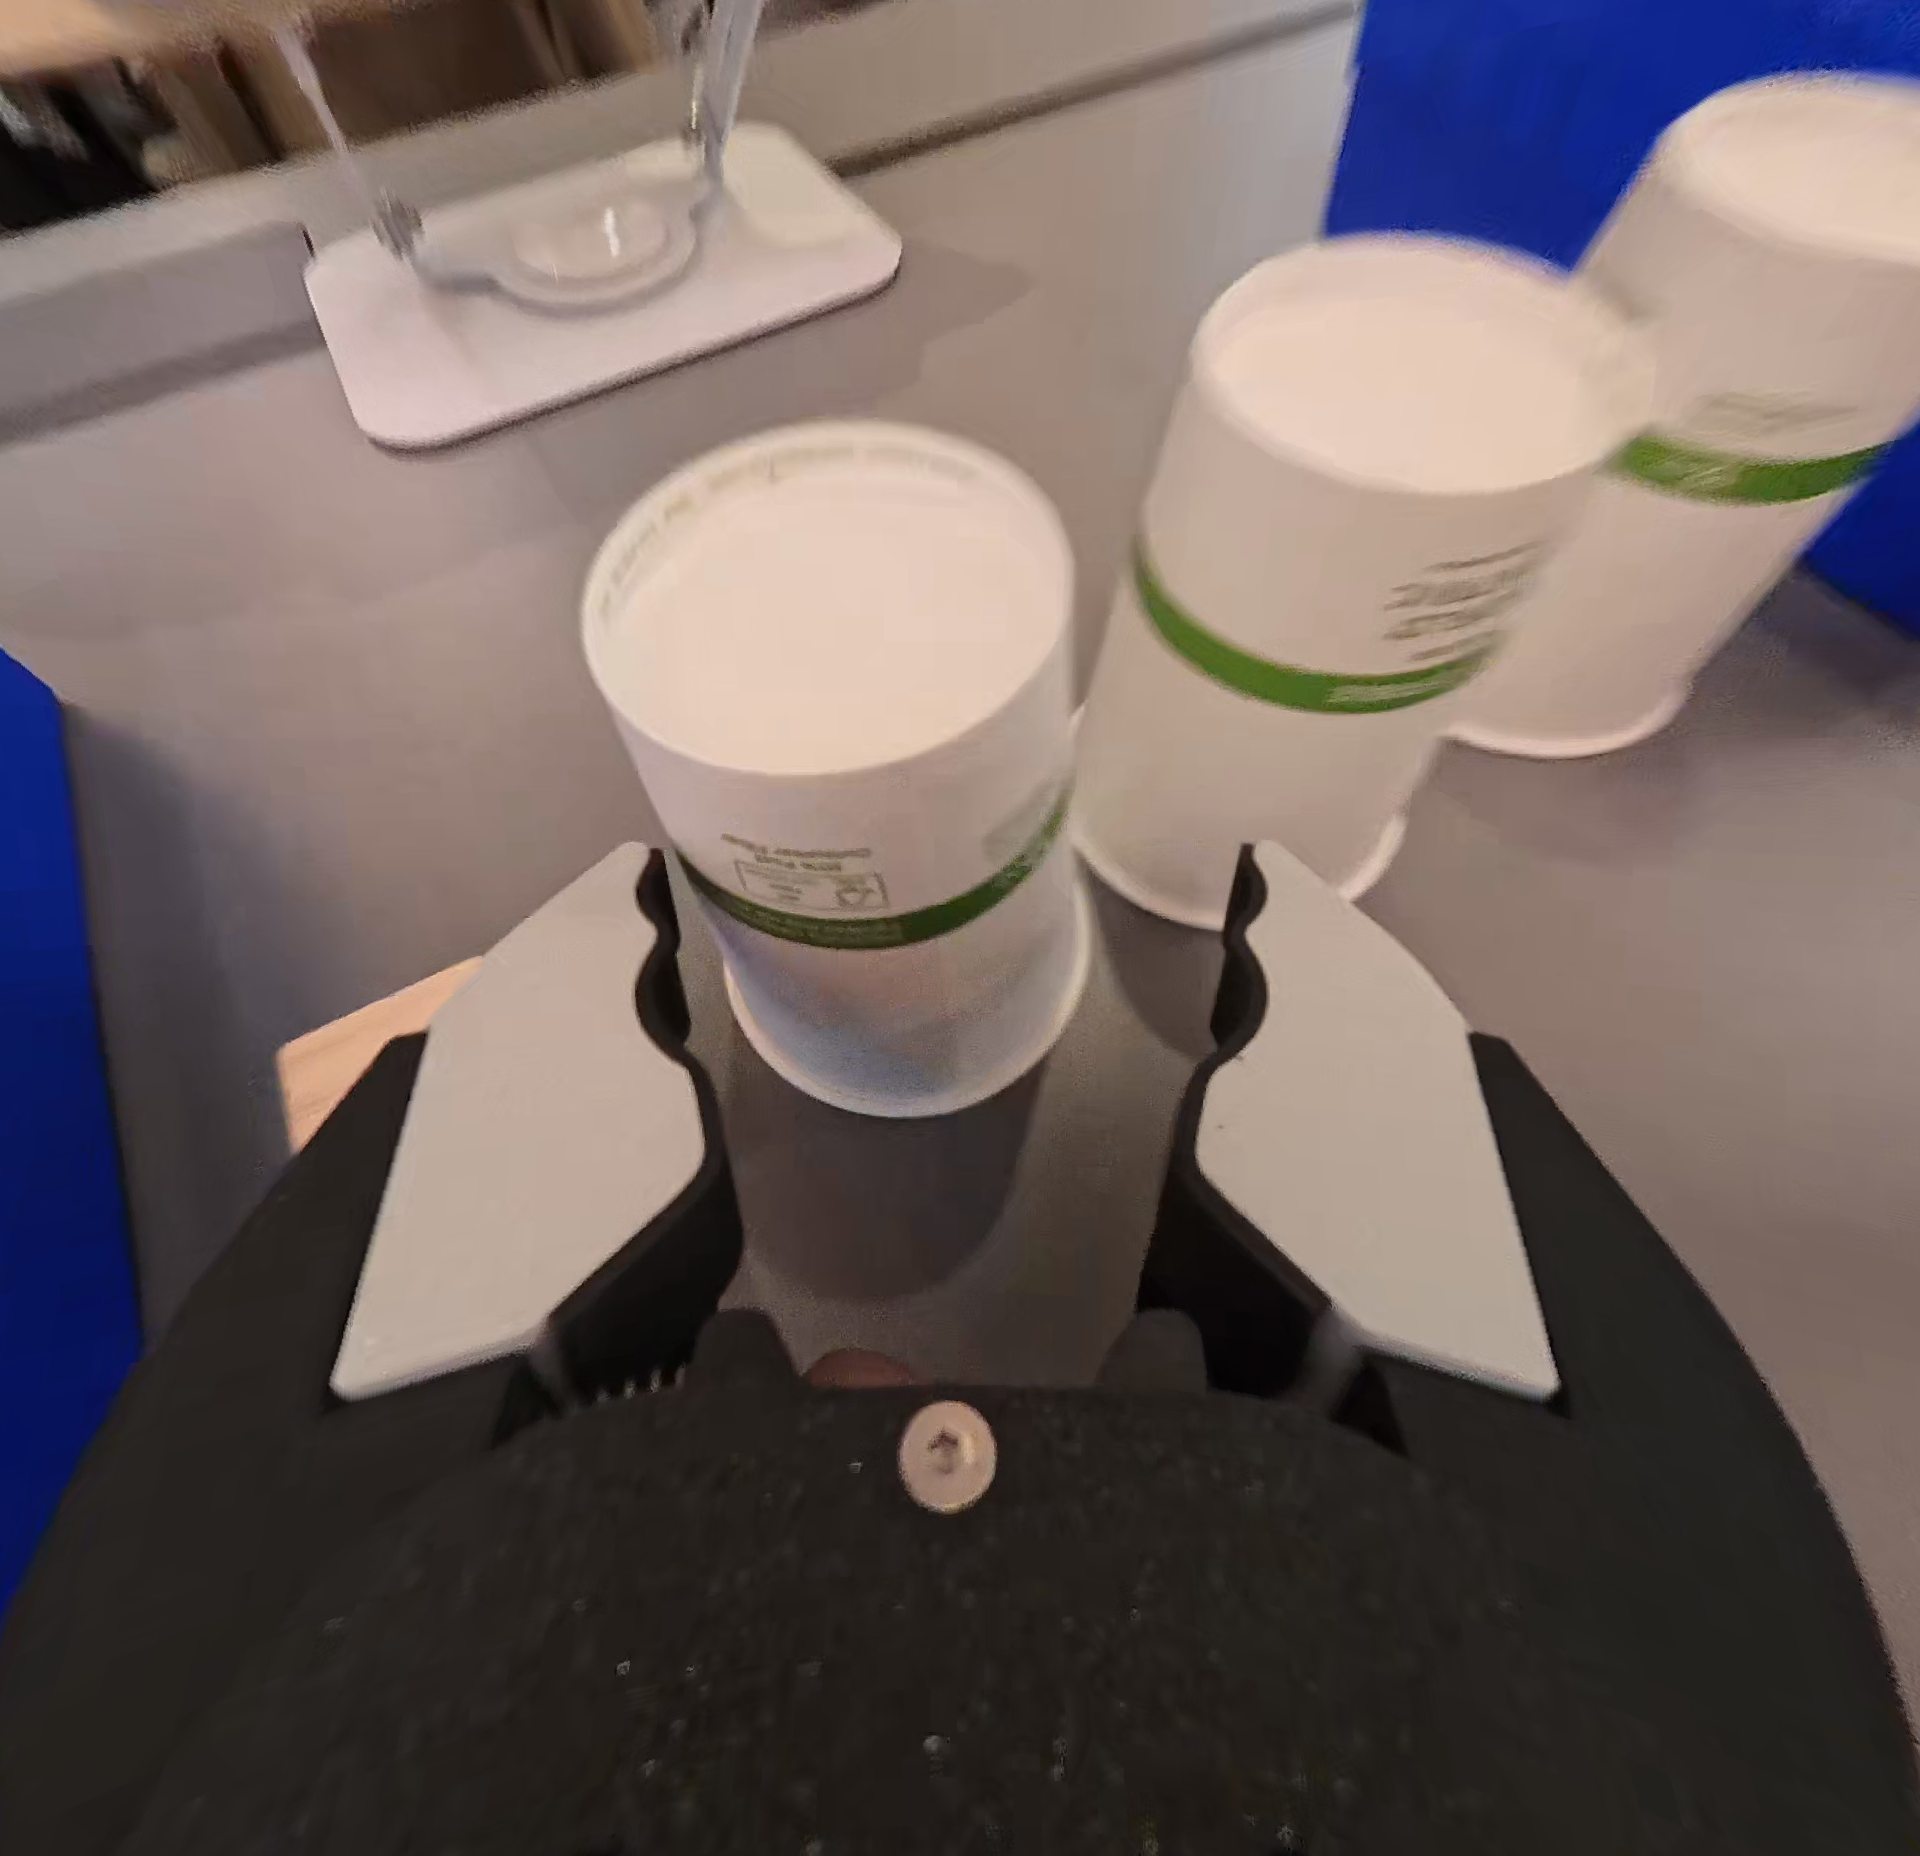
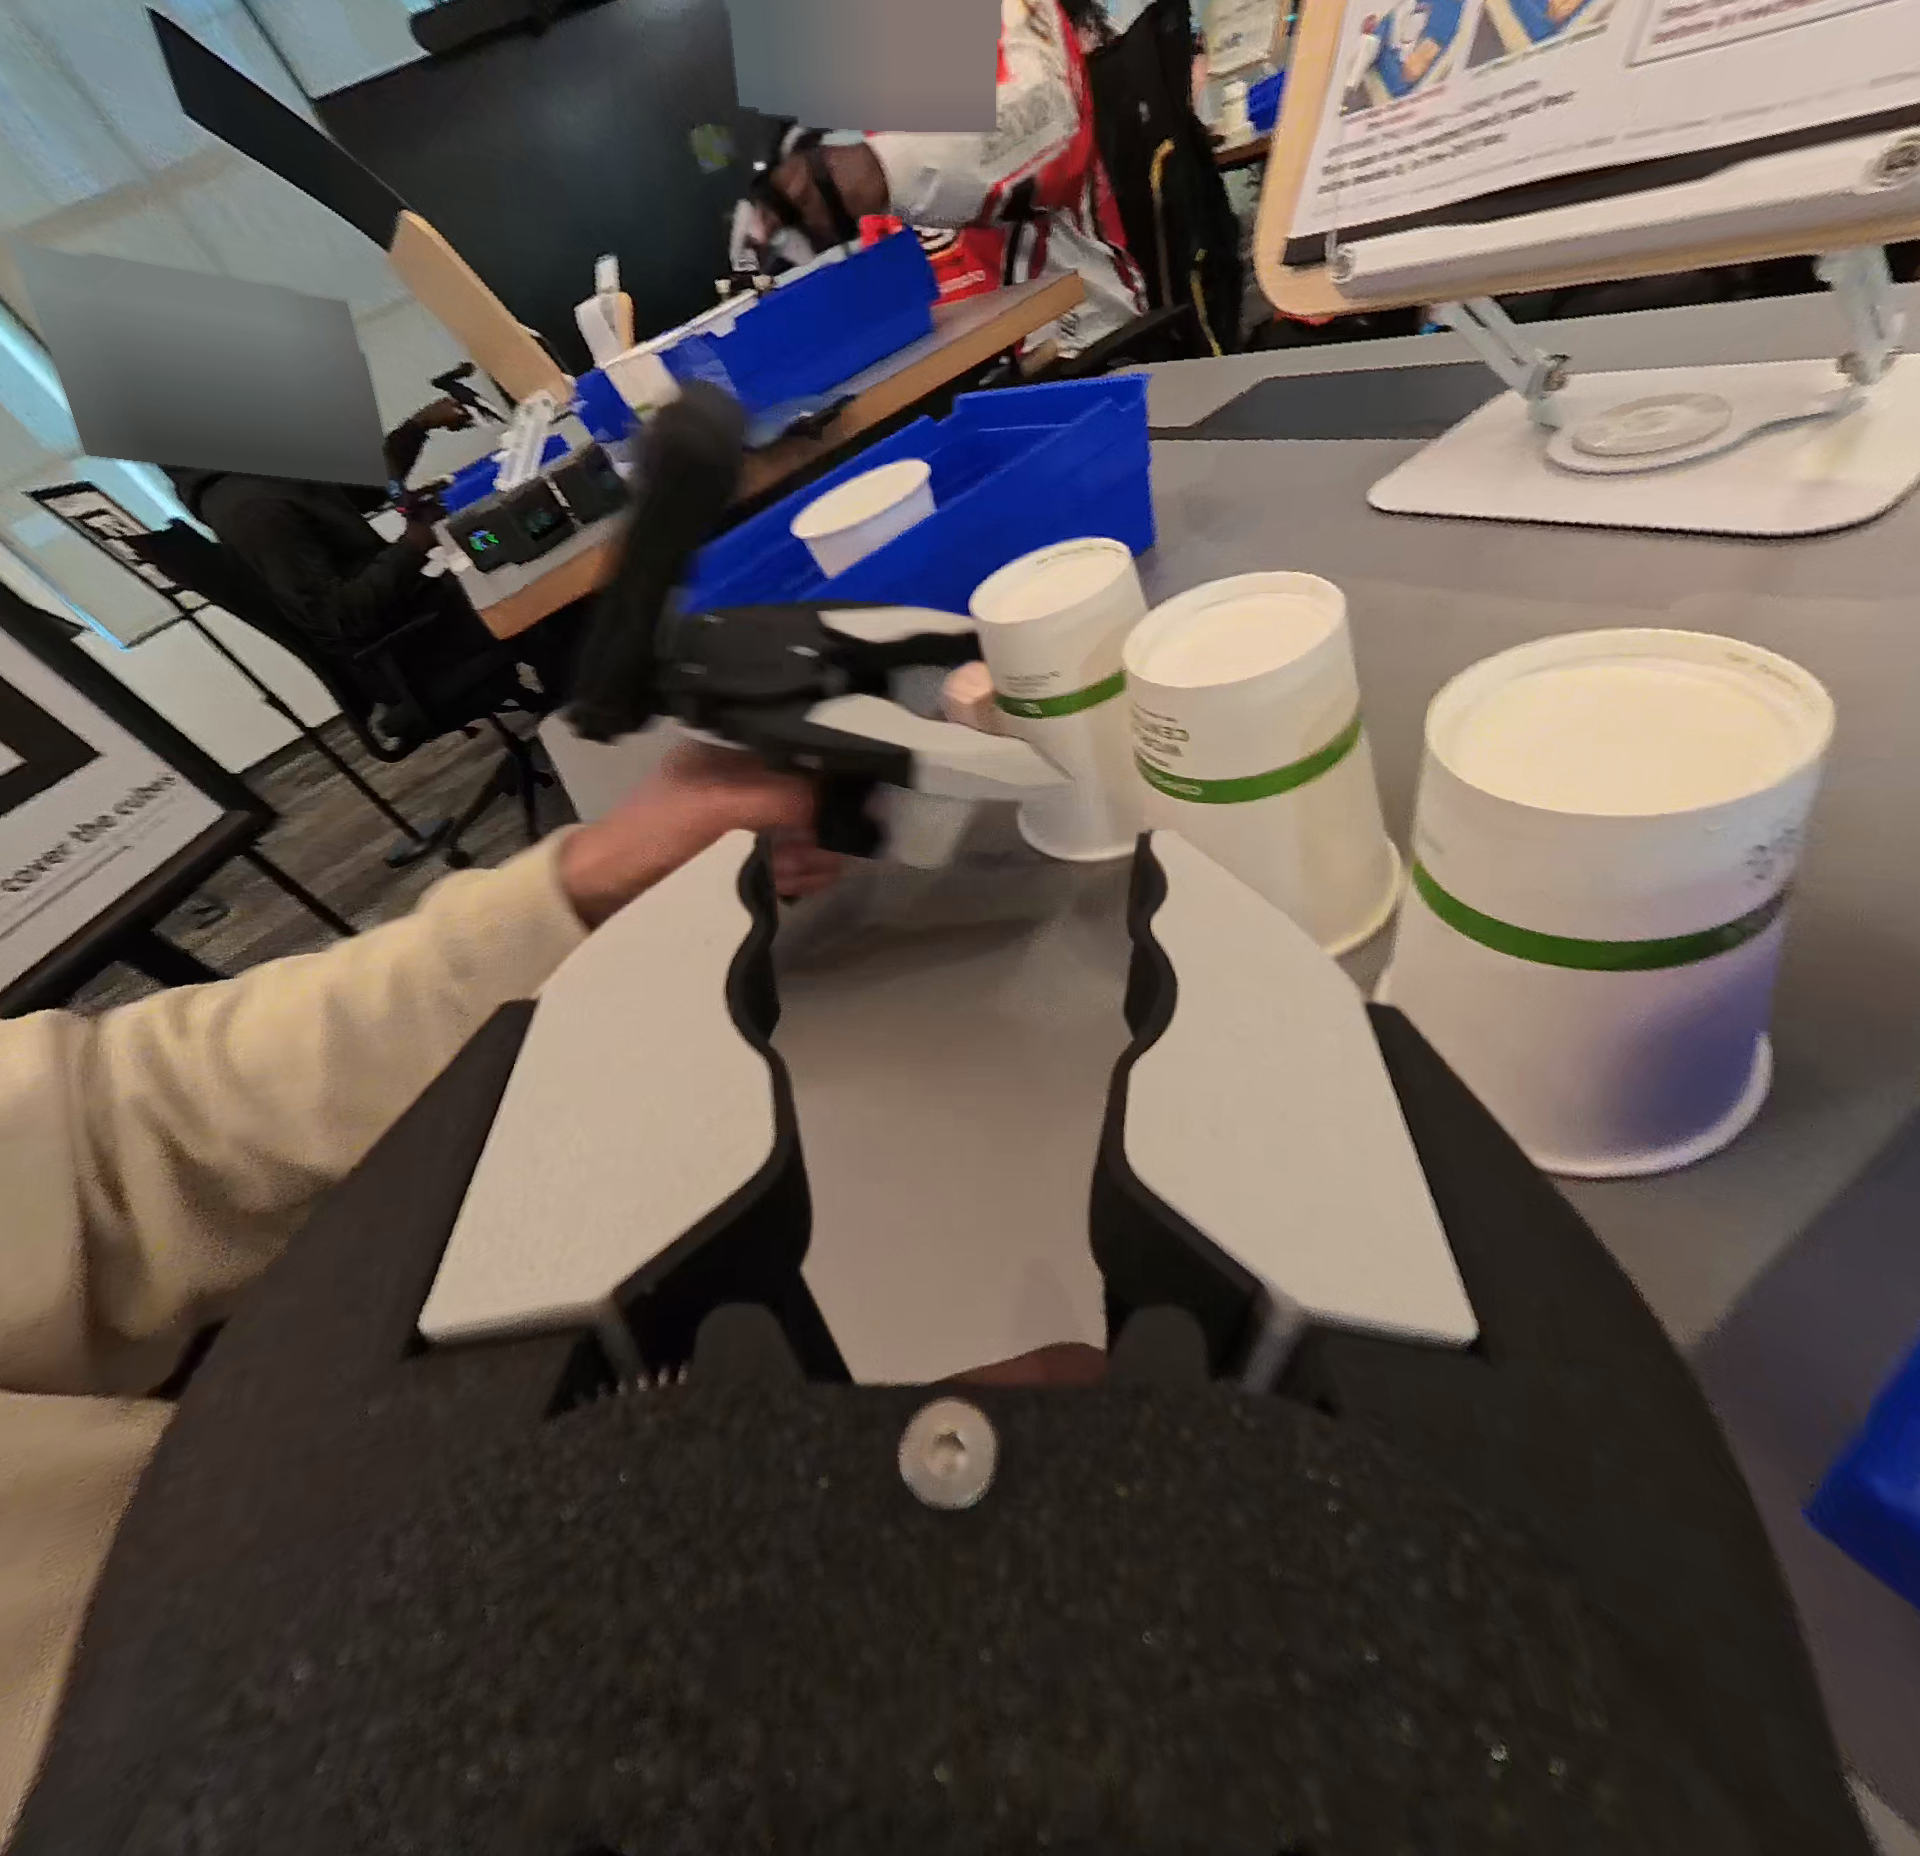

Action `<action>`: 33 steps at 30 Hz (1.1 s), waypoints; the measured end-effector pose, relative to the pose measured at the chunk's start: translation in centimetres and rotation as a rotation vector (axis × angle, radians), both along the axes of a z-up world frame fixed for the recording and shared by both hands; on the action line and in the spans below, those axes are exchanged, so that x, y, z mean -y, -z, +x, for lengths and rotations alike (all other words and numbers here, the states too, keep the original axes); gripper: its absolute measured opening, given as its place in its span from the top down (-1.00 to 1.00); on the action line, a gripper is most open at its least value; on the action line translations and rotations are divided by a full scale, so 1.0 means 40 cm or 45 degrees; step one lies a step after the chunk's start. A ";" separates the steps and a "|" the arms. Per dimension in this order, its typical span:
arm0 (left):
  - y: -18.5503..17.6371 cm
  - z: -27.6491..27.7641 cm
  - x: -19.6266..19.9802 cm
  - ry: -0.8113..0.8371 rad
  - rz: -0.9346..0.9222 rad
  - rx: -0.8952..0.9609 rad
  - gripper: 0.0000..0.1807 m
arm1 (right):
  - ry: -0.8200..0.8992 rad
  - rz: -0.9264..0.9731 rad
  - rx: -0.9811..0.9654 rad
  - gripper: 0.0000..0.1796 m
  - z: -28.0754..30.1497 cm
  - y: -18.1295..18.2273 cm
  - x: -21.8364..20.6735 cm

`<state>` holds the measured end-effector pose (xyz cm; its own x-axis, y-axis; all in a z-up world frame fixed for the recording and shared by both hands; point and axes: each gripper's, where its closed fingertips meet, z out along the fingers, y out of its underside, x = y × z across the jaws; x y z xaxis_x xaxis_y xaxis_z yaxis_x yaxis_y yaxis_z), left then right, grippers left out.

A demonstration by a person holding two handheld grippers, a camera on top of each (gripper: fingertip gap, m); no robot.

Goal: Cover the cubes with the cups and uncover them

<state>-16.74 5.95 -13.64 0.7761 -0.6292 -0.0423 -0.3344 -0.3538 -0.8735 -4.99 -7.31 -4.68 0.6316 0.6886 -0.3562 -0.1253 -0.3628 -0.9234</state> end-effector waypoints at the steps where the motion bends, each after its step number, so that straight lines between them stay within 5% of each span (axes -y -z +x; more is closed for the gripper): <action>1: -0.036 -0.002 0.029 0.034 0.040 0.027 -0.12 | 0.023 -0.007 0.018 0.27 0.010 0.012 -0.006; 6: -0.170 -0.116 0.184 0.104 0.095 0.009 -0.04 | -0.066 -0.021 0.036 0.26 -0.001 0.054 0.011; 9: -0.165 -0.271 0.214 0.184 0.030 -0.291 0.15 | -0.233 -0.018 0.090 0.27 -0.038 0.079 0.051; 15: -0.187 -0.541 0.064 0.202 -0.017 -0.899 0.23 | -0.323 -0.055 0.103 0.30 -0.064 0.107 0.061; 24: -0.081 -0.582 -0.137 0.360 -0.374 -1.124 0.43 | -0.344 -0.105 0.081 0.32 -0.066 0.134 0.056; 26: -0.050 -0.609 -0.150 0.345 -0.408 -1.224 0.70 | -0.345 -0.105 0.093 0.32 -0.067 0.136 0.057; 28: -0.045 -0.605 -0.154 0.371 -0.382 -1.203 0.95 | -0.341 -0.106 0.099 0.32 -0.067 0.136 0.057; 33: -0.106 -0.611 -0.168 0.341 -0.293 -1.027 0.99 | -0.332 -0.104 0.101 0.34 -0.067 0.133 0.056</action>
<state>-41.19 12.69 -9.41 0.3893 -0.8463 -0.3637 -0.9157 -0.3130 -0.2519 -7.69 -9.55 -10.01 0.4653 0.8025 -0.3735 0.0536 -0.4468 -0.8930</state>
